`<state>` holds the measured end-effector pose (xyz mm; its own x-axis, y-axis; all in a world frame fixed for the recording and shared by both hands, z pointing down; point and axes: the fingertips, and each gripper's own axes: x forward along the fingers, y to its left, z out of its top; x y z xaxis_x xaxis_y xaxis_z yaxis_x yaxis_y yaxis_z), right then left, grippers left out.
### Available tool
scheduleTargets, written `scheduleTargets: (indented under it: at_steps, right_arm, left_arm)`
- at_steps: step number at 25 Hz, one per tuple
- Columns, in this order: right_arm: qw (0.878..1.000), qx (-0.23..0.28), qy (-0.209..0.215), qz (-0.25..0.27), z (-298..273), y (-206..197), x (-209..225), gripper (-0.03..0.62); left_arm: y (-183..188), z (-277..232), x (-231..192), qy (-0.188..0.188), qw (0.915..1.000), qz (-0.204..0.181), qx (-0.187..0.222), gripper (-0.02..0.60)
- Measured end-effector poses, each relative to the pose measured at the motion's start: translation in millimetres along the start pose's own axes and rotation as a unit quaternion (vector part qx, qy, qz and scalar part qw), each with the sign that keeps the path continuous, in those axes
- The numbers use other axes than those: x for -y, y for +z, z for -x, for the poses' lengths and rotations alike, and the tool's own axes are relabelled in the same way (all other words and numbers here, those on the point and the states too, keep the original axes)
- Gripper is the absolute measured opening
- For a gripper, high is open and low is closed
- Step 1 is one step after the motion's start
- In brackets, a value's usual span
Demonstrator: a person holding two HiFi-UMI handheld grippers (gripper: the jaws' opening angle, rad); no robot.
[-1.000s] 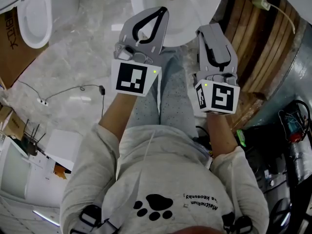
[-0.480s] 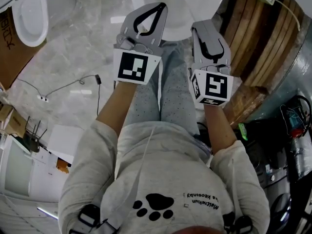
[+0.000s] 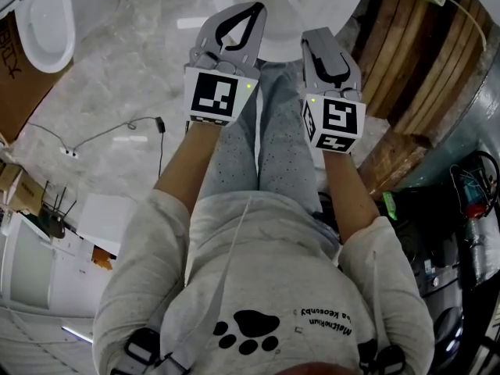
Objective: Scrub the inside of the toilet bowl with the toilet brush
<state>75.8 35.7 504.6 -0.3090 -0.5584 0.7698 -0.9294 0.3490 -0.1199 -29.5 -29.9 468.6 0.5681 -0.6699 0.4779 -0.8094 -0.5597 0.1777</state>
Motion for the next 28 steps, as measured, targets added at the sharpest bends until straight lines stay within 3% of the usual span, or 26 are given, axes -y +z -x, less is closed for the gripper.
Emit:
scheduleTargets:
  at_steps: [10,28]
  right_arm:
    - [0.998,-0.067,0.013,-0.003,-19,-40,-2,0.15]
    - [0.992,-0.12,0.026,0.012,-22,-69,-11,0.15]
  left_arm:
    - [-30,-8,1,-0.009,0.9994,0.004,-0.035,-0.002]
    - [-88,-6,12,-0.009,0.9951,0.025,-0.095,-0.002]
